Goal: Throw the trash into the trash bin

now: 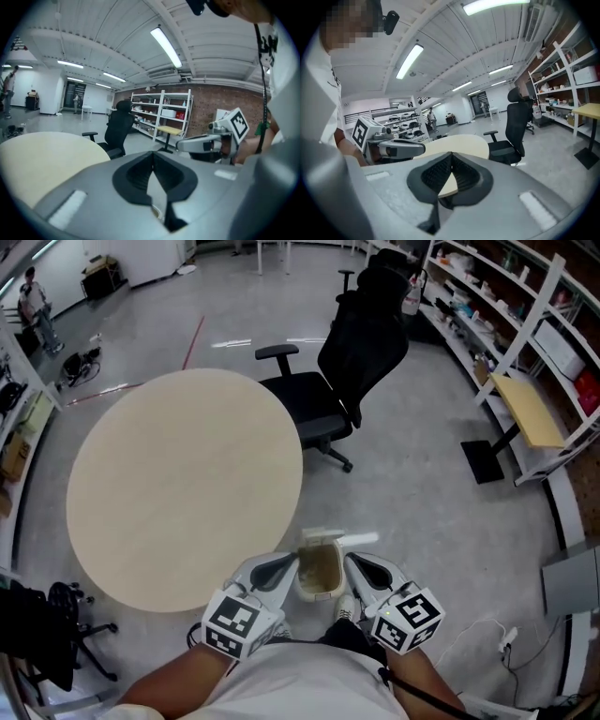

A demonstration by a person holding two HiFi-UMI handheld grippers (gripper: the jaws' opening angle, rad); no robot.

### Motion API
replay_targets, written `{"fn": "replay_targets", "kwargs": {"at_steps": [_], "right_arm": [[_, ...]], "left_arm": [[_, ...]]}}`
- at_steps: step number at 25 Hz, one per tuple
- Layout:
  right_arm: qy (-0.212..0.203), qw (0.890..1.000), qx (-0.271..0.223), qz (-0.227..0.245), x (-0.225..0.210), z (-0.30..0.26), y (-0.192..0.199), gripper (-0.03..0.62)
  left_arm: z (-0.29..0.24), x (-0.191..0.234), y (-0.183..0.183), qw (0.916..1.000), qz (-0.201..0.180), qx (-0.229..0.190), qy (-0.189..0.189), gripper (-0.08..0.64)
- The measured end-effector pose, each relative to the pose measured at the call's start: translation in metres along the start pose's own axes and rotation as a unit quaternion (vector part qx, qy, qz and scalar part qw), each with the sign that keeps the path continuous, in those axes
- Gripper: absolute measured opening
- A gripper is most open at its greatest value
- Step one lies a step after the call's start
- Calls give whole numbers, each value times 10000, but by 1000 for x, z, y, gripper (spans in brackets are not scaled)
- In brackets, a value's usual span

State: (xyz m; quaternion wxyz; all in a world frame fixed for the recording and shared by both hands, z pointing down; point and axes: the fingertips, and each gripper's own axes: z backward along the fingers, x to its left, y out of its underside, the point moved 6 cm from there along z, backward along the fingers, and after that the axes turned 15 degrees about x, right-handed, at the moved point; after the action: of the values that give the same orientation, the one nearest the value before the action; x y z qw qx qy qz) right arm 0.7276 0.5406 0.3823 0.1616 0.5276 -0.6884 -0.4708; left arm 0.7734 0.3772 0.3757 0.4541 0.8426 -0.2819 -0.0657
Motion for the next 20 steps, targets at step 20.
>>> {"fn": "replay_targets", "kwargs": {"at_steps": [20], "right_arm": [[-326,9967,-138,731,-17,61,-17,3]], "left_arm": [[-1,-53,-11,9948,620,-618,-513,9]]}}
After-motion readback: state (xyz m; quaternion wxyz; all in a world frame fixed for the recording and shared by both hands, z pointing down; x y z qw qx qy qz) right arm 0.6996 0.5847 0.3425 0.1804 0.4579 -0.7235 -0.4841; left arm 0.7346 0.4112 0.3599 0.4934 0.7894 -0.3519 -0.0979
